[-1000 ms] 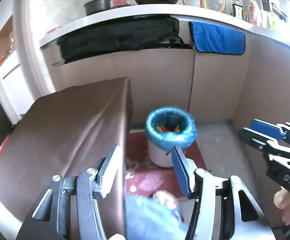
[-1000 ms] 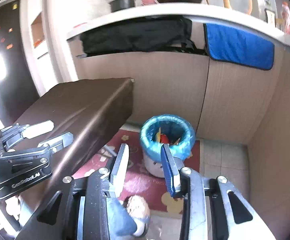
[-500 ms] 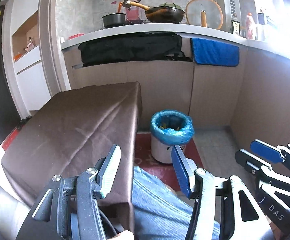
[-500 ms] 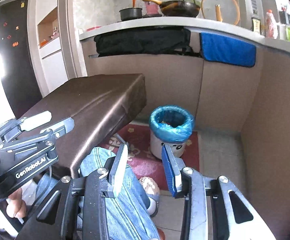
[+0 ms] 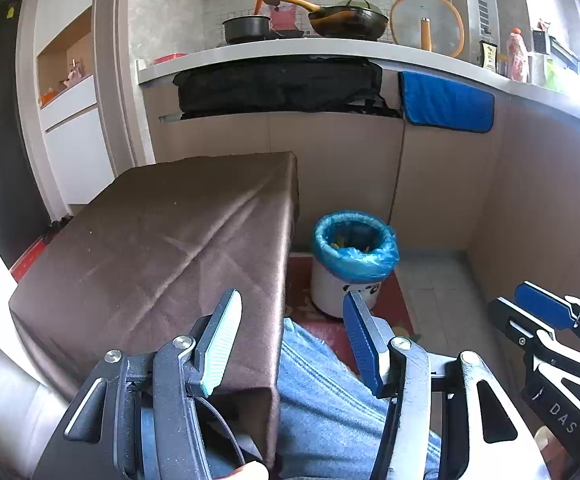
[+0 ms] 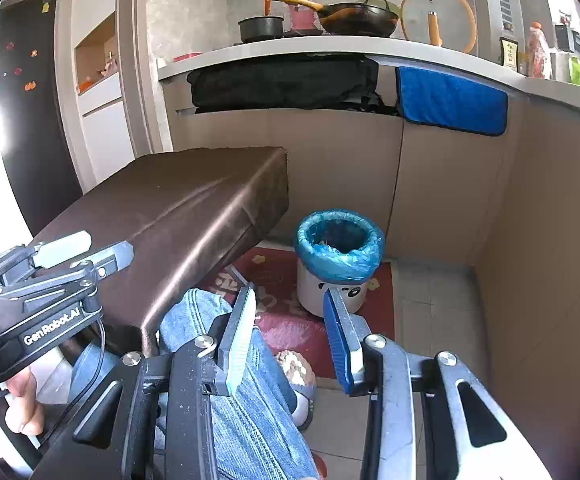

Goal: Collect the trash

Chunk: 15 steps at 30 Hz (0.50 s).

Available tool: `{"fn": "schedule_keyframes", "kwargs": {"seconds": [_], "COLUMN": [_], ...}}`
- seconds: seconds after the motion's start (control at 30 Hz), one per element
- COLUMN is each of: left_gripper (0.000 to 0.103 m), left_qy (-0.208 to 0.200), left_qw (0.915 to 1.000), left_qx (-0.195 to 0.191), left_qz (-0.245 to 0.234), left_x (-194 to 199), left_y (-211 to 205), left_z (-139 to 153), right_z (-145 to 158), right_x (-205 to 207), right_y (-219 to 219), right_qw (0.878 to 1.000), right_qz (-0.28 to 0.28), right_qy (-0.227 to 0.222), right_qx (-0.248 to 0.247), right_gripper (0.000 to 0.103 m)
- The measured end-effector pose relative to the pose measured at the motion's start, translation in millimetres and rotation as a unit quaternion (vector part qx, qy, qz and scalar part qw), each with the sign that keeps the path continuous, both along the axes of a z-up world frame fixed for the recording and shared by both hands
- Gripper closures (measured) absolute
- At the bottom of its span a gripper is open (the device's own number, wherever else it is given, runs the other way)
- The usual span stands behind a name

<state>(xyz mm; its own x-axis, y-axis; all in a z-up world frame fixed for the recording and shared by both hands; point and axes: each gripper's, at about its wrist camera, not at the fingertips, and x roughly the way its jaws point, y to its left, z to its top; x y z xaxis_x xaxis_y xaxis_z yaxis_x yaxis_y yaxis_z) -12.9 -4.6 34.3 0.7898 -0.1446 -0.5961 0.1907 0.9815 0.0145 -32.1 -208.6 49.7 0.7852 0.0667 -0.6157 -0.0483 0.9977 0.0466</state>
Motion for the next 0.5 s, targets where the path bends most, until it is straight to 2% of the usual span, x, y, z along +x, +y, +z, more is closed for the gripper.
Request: {"fn": "schedule_keyframes", "kwargs": {"seconds": [0.5], "left_gripper": [0.049], "left_qy": [0.016], "left_qw": [0.9998], "left_qx": [0.004], "left_qz": [0.012], "left_x": [-1], "left_y": [16], "left_z": [-5], "right_z": [-5], "right_x": [0], "right_y": [11], "right_qw": [1.0], "right_qz": [0.015], "right_qy": [0.013], "right_qx": [0.005], "right_gripper": [0.07]}}
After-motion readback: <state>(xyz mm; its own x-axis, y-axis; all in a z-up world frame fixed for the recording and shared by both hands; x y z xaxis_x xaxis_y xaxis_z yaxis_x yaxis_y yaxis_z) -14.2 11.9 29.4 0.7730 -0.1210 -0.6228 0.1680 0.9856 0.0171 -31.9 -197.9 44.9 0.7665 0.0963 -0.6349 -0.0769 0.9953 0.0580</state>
